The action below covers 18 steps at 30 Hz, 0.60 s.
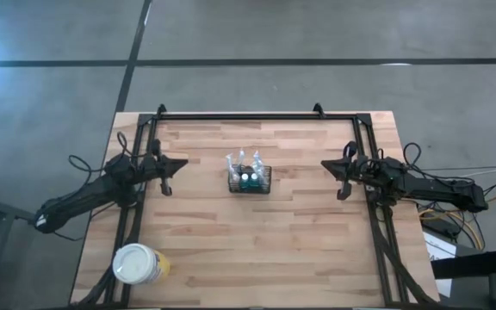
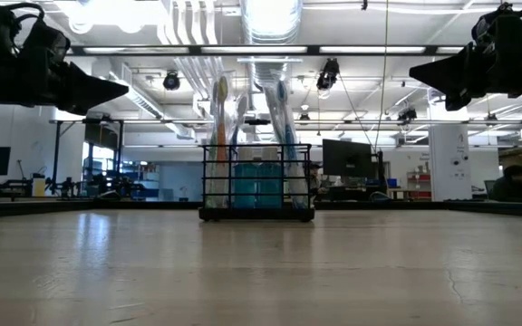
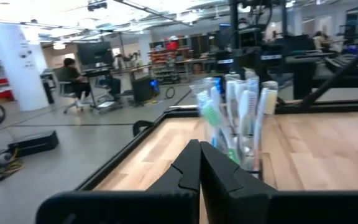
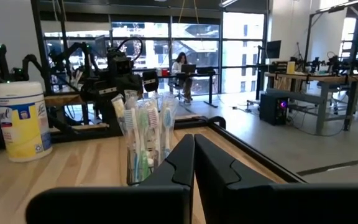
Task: Pick & Place toothbrushing station
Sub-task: Return to Home Position
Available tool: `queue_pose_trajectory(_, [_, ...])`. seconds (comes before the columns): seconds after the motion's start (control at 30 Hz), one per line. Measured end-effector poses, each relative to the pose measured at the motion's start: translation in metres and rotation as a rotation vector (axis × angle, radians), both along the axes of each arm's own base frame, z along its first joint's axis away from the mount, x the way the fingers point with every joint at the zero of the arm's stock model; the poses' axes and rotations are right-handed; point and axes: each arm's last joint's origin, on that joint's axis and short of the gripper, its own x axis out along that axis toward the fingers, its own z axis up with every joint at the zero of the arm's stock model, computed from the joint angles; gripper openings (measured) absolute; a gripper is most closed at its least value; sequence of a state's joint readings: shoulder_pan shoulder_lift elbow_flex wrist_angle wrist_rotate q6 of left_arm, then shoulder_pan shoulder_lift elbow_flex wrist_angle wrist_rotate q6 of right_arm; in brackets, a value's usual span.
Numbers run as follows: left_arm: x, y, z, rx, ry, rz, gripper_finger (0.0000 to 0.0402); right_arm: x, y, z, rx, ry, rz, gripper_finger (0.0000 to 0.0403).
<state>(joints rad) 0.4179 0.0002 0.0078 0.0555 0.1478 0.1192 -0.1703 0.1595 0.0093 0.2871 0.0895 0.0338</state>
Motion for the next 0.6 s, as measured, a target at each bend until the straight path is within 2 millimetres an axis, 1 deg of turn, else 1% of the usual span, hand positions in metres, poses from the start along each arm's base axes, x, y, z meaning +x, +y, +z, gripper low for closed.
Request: queue_pose_trajectory(0.6, [0.0000,0.0004,0.0000,0.000,-0.002,0.015,0.0005,0.0001,0.0000,-0.0001,0.000,0.001,0.000,0.0008])
